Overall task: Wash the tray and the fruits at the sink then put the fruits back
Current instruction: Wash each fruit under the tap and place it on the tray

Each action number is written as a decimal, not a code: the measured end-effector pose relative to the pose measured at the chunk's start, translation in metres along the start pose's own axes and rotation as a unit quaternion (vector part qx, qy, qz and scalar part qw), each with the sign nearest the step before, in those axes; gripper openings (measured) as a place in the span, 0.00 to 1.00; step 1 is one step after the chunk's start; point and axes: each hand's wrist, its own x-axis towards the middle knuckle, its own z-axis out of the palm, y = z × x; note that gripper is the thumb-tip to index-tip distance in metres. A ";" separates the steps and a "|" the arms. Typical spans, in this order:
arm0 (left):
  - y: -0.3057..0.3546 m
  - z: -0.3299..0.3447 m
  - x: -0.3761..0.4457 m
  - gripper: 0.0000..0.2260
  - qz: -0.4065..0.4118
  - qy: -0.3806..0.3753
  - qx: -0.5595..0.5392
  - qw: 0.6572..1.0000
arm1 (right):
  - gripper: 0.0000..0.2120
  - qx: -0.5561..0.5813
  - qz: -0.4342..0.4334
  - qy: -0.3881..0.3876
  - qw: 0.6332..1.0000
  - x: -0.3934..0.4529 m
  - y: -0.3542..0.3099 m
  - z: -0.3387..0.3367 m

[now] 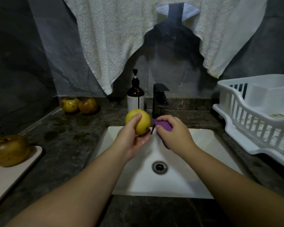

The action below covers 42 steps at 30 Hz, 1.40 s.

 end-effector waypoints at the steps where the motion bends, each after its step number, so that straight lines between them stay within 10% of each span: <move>1: -0.001 -0.003 0.002 0.24 0.037 0.015 0.093 0.995 | 0.10 0.023 0.024 0.002 0.999 0.003 0.002 -0.006; 9: -0.019 -0.009 0.006 0.43 0.232 -0.082 0.534 0.809 | 0.15 0.099 0.004 -0.032 0.995 0.007 -0.004 -0.027; 22: -0.016 -0.009 0.003 0.47 0.238 -0.051 0.472 0.847 | 0.14 -0.005 -0.071 -0.077 0.994 -0.003 -0.012 -0.026; 42: -0.019 -0.009 0.010 0.41 0.240 -0.048 0.525 0.815 | 0.10 0.055 0.065 -0.052 0.995 0.004 0.000 -0.024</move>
